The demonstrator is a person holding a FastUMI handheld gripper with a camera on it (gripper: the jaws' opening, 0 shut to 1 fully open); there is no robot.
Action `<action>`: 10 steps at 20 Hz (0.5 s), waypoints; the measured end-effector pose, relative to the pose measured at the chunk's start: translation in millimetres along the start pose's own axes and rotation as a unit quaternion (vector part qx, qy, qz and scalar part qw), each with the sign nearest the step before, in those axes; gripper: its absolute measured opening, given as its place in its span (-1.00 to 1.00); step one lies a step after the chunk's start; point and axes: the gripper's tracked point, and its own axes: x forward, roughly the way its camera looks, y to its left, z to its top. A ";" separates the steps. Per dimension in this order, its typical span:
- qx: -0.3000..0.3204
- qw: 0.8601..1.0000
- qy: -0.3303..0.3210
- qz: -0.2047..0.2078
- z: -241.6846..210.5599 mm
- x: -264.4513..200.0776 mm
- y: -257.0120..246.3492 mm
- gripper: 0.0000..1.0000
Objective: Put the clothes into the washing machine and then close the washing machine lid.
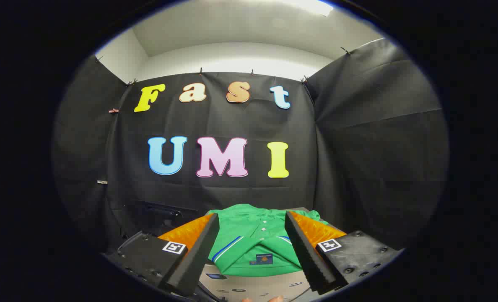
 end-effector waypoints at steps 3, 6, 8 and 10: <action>-0.003 1.000 -0.002 0.001 1.9 -3.0 0.2 0.96; 0.000 1.000 -0.006 -0.002 6.4 -5.6 -3.0 0.96; 0.002 1.000 -0.008 -0.004 9.0 -5.8 -5.1 0.96; 0.001 1.000 -0.008 -0.005 8.3 -5.9 -7.6 0.96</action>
